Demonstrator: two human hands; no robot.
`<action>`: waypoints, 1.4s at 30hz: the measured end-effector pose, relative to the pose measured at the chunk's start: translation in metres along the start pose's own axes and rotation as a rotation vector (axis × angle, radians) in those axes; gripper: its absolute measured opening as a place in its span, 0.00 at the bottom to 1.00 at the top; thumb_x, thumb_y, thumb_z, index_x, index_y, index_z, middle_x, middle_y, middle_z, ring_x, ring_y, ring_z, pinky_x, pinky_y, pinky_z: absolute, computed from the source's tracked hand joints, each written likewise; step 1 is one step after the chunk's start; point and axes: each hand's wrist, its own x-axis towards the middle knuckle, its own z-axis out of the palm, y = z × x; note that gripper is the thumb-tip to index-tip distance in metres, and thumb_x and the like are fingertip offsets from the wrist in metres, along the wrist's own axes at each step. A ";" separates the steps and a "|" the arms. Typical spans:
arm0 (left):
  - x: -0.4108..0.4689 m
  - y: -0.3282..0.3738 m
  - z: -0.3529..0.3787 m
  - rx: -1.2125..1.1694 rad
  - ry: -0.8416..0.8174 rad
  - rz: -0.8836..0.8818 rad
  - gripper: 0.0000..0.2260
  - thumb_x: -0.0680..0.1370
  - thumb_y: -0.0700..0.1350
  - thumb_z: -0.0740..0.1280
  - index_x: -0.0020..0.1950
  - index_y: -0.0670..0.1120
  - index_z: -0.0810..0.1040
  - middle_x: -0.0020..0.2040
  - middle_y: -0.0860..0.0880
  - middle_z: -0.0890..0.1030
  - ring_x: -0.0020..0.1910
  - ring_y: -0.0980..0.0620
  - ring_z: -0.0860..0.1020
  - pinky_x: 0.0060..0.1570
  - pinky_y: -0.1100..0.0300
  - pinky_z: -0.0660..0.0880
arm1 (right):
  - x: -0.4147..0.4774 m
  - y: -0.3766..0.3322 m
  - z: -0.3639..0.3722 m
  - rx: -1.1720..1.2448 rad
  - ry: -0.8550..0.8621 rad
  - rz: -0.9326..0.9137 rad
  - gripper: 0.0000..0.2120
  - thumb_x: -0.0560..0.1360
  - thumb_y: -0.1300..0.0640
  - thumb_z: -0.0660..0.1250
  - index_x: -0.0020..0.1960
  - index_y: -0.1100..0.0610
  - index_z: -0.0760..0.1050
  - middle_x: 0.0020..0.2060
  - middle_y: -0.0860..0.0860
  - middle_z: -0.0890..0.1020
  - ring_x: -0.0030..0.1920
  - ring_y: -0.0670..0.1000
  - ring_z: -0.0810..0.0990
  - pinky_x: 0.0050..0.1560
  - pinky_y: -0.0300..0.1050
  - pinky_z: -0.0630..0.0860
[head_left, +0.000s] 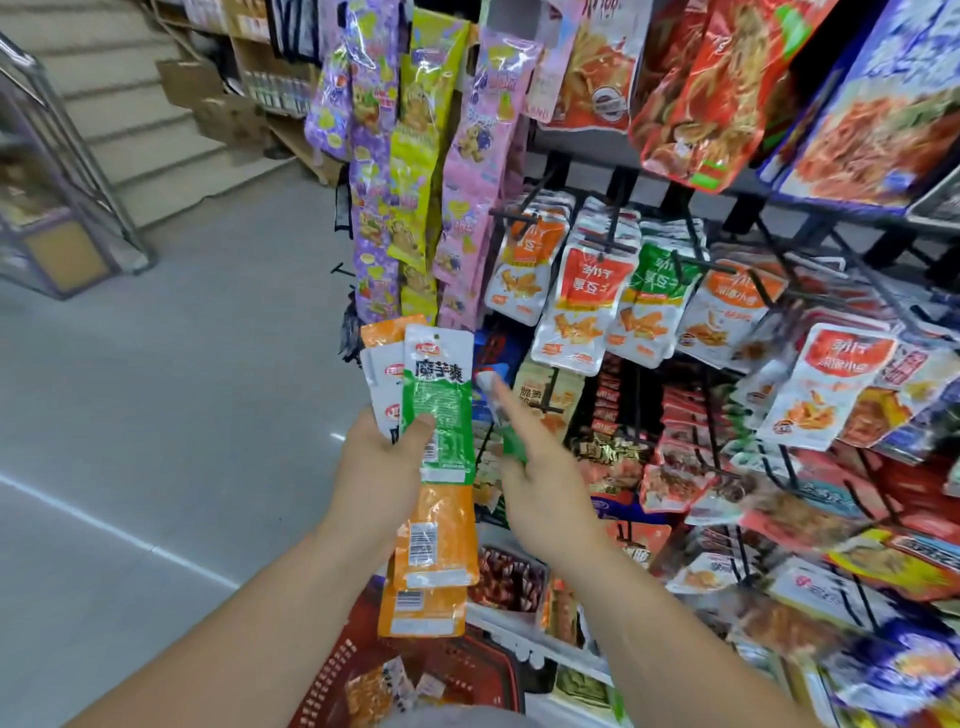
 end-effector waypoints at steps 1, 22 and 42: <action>-0.002 0.001 0.003 0.005 -0.015 0.023 0.08 0.83 0.44 0.68 0.61 0.52 0.82 0.53 0.51 0.88 0.52 0.45 0.86 0.56 0.37 0.82 | 0.000 -0.001 0.005 0.012 -0.045 -0.019 0.37 0.84 0.67 0.56 0.75 0.28 0.55 0.74 0.26 0.56 0.71 0.20 0.51 0.70 0.22 0.56; -0.025 0.009 0.024 0.088 -0.257 0.058 0.11 0.83 0.46 0.70 0.66 0.55 0.80 0.57 0.57 0.86 0.58 0.55 0.84 0.62 0.48 0.80 | 0.005 -0.006 -0.014 0.041 0.309 -0.040 0.18 0.78 0.51 0.73 0.65 0.46 0.72 0.52 0.31 0.74 0.44 0.28 0.72 0.44 0.21 0.67; -0.022 0.033 0.050 0.230 -0.296 0.215 0.16 0.83 0.44 0.69 0.68 0.60 0.77 0.58 0.62 0.84 0.59 0.58 0.81 0.57 0.57 0.77 | 0.043 -0.032 -0.061 -0.113 0.231 0.009 0.18 0.77 0.59 0.71 0.30 0.60 0.72 0.25 0.49 0.72 0.33 0.56 0.78 0.43 0.48 0.79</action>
